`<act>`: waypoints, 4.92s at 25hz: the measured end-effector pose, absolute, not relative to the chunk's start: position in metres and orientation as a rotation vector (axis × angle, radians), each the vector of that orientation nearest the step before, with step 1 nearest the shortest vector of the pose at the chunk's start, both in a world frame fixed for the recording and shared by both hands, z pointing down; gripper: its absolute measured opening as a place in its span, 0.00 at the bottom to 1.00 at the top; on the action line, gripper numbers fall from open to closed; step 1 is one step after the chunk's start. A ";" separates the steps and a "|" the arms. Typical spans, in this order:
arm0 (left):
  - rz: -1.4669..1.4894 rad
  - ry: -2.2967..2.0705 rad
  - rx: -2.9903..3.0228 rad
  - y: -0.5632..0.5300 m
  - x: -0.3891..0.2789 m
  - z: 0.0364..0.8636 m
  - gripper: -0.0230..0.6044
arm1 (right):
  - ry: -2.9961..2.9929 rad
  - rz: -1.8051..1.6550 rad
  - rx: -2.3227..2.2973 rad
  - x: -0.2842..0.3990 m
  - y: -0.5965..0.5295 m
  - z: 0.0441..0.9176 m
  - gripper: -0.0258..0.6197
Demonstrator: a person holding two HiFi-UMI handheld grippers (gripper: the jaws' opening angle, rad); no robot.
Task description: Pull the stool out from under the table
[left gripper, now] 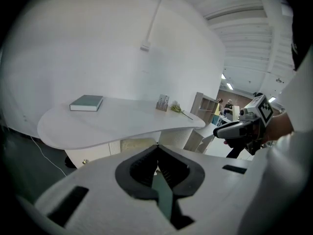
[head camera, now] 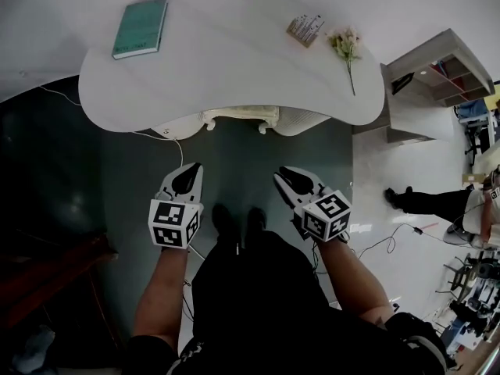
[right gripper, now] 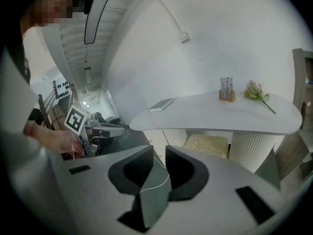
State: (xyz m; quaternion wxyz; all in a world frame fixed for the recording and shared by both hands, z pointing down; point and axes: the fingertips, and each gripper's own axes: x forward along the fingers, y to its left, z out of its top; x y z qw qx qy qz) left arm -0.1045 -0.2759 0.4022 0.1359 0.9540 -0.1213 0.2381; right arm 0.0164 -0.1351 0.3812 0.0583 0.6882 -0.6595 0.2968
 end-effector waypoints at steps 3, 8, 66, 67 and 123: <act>0.703 -0.344 2.749 -0.270 -0.099 0.411 0.05 | -1.980 0.921 2.127 0.025 -0.125 0.389 0.18; 0.762 -0.332 2.739 -0.245 -0.080 0.424 0.05 | -1.972 0.937 2.187 0.053 -0.098 0.405 0.21; 1.044 -0.415 2.737 -0.450 0.069 0.885 0.32 | -1.630 0.851 2.070 0.294 -0.211 0.895 0.44; 1.049 -0.414 2.743 -0.452 0.073 0.890 0.34 | -1.630 0.849 2.063 0.296 -0.212 0.900 0.44; 1.489 -0.157 2.528 -0.335 0.026 0.921 0.37 | -1.605 0.931 1.723 0.288 -0.154 0.908 0.43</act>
